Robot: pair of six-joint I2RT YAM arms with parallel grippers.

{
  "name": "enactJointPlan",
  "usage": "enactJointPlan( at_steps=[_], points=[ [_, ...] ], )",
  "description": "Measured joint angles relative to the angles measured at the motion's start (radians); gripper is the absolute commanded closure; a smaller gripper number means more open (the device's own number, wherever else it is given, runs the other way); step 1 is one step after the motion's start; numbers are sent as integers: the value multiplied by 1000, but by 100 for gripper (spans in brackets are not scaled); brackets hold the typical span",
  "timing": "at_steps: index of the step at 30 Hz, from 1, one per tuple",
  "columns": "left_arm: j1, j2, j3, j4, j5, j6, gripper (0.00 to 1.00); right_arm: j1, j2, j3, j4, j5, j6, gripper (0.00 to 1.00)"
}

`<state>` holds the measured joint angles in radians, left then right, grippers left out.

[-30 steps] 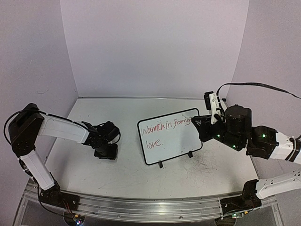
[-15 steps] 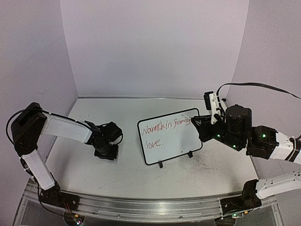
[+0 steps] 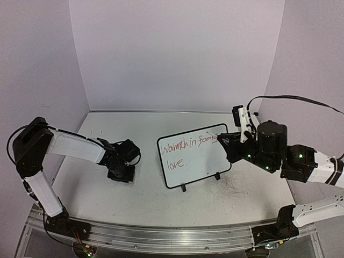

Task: Write a sentence on the whiteboard
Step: Pick up the pen cap from the center of the board, then insert the whiteboard marker without the cap into the pen cap.

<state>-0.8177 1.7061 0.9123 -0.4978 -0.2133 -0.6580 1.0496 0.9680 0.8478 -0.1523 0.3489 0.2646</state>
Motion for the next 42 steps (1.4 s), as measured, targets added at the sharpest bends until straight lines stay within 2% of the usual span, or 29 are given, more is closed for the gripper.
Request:
enactJointPlan(
  at_steps=[5,14,22,28,32,42],
  points=[
    [-1,-42,-3,-12,-1,0,100,0,0,-2,3,0,2,100],
    [-1,-277,3,-61,-22,19,100,0,7,-7,9,-22,1,100],
    [-1,-484,73,-78,1,177,100,0,51,7,9,-115,-15,100],
    [-5,-587,97,-70,100,402,100,-2,139,97,9,-279,-15,100],
    [-5,-648,91,-63,187,558,100,-29,234,189,-3,-460,-13,100],
    [-9,-763,-75,29,382,859,100,-114,451,347,-54,-860,-32,100]
  ],
)
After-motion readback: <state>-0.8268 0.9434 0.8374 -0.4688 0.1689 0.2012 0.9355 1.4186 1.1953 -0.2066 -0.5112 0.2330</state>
